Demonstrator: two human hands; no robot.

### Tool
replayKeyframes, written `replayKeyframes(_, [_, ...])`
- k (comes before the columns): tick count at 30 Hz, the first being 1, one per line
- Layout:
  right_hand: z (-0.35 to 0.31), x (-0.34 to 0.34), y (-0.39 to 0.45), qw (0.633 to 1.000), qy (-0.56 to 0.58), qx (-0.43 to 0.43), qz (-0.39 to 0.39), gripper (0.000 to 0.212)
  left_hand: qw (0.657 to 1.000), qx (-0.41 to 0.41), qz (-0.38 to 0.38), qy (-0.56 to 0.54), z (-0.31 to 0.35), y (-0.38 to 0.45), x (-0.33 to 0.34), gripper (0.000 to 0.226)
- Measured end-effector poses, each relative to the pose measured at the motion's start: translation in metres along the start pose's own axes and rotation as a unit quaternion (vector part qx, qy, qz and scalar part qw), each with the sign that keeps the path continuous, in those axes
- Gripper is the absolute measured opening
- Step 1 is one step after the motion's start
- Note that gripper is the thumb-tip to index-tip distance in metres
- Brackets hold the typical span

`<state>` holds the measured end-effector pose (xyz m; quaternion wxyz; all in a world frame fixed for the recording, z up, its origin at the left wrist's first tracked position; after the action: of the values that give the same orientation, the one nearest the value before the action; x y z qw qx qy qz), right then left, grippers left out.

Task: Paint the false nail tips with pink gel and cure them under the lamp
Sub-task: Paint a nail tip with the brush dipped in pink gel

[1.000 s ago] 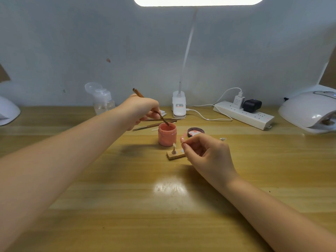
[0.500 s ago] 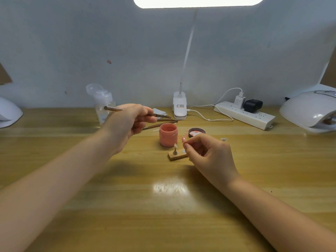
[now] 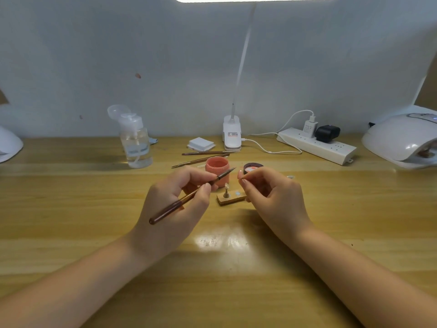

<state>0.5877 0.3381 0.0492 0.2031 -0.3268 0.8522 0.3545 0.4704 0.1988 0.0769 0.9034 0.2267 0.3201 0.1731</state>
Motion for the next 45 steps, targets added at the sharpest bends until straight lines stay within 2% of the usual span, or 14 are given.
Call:
replayKeyframes(4, [-0.003,-0.001,-0.002,1.000,-0.007,-0.014,0.003,0.011,0.999,0.013,-0.012,0.046,0.005,-0.002,0.004,0.024])
replayKeyframes(8, [-0.004,-0.001,-0.001,1.000,-0.013,-0.018,0.003,0.011,0.998,0.009,-0.020,0.055,0.003,-0.003,0.006,0.017])
replayKeyframes(11, [-0.005,-0.001,-0.002,1.000,-0.021,-0.021,0.003,0.011,0.999,0.021,-0.026,0.040,0.006,-0.004,0.006,0.023])
replayKeyframes(15, [-0.006,-0.001,-0.002,0.999,-0.023,-0.028,0.004,0.010,0.999,0.021,-0.001,0.044,0.007,-0.003,0.004,0.016])
replayKeyframes(19, [-0.006,0.000,-0.001,0.999,-0.019,-0.028,0.002,0.010,0.998,0.012,-0.020,0.062,0.003,-0.003,0.008,0.016])
replayKeyframes(23, [-0.004,-0.001,-0.001,1.000,-0.011,-0.024,0.006,0.009,0.999,0.023,-0.007,0.041,0.005,-0.005,0.005,0.023])
replayKeyframes(30, [-0.004,0.000,-0.002,1.000,-0.008,-0.027,0.006,0.008,0.999,0.013,-0.023,0.035,0.003,-0.004,0.010,0.022])
replayKeyframes(35, [-0.005,-0.001,-0.002,1.000,-0.007,-0.029,0.008,0.009,1.000,0.017,0.002,-0.001,0.002,-0.003,0.006,0.015])
replayKeyframes(40, [-0.005,-0.001,-0.001,0.999,-0.010,-0.030,0.004,0.010,0.999,0.009,-0.028,-0.015,0.001,-0.002,0.009,0.020])
replayKeyframes(45, [-0.005,0.001,0.000,1.000,-0.009,-0.028,-0.001,0.010,0.995,-0.058,0.039,-0.077,-0.012,0.018,-0.015,0.013])
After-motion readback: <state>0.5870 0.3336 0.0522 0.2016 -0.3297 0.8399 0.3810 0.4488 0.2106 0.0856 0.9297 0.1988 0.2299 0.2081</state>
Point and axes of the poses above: each hand's wrist, its own y-axis towards the middle knuckle, its own x-axis out of the palm, z = x × y, the point moved 9 cm from there along y, towards the middle knuckle, and after that the axes turned 15 degrees about -z, right-handed, at the moved point
